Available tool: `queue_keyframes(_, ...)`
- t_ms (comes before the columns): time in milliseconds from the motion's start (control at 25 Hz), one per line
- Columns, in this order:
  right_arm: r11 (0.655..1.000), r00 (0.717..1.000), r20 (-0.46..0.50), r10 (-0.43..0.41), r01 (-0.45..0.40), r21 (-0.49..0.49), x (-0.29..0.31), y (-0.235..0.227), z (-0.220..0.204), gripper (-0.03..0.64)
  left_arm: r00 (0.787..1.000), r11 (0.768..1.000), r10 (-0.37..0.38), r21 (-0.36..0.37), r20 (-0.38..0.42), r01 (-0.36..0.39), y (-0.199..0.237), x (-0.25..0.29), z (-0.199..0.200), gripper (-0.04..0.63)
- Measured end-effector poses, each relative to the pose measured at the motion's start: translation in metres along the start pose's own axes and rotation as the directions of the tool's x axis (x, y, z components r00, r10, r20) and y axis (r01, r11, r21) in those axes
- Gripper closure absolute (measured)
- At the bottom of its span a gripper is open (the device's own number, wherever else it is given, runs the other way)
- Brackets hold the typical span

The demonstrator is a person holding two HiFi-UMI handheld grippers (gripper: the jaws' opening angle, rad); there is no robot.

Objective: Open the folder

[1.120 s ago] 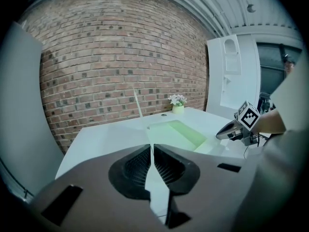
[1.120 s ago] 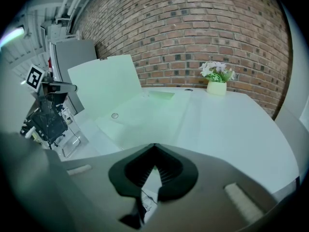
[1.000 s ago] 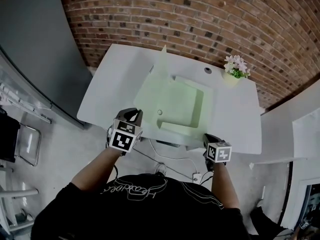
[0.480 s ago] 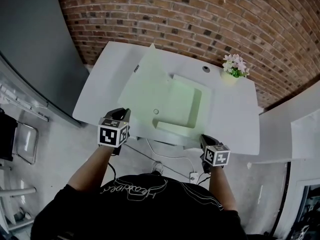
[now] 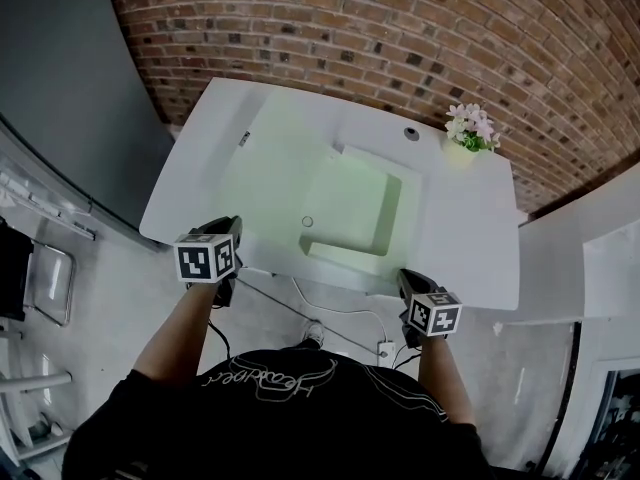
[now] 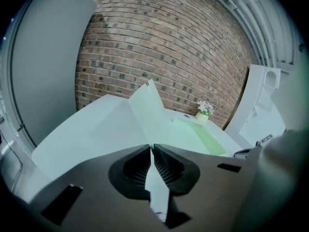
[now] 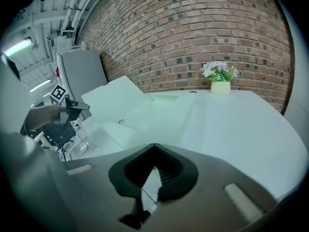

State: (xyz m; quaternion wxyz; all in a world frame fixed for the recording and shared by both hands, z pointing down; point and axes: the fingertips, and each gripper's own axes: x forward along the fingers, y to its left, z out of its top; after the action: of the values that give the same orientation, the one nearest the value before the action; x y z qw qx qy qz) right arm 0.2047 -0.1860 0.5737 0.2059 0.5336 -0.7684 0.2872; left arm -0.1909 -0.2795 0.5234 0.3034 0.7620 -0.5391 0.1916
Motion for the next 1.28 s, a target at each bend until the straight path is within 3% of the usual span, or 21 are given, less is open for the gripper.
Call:
queue_keyframes(480,1.0,1.0,0.022,0.021,-0.021,-0.004,0.0,0.002,0.0,0.614,0.999,0.988,0.015,-0.15,-0.043,-0.021,0.031,0.018,-0.02,0.571)
queue_keyframes(1000,1.0,0.999,0.035,0.029,-0.029,-0.001,-0.003,0.008,0.006,0.614,0.996,0.948,-0.022,-0.319,-0.091,-0.008,0.054,0.036,-0.039,0.568)
queue_keyframes(1280,1.0,0.999,0.035,-0.001,0.0,0.01,-0.002,0.002,0.003,0.614,0.992,0.94,-0.054,-0.341,-0.111,0.013,0.058,0.042,-0.041,0.552)
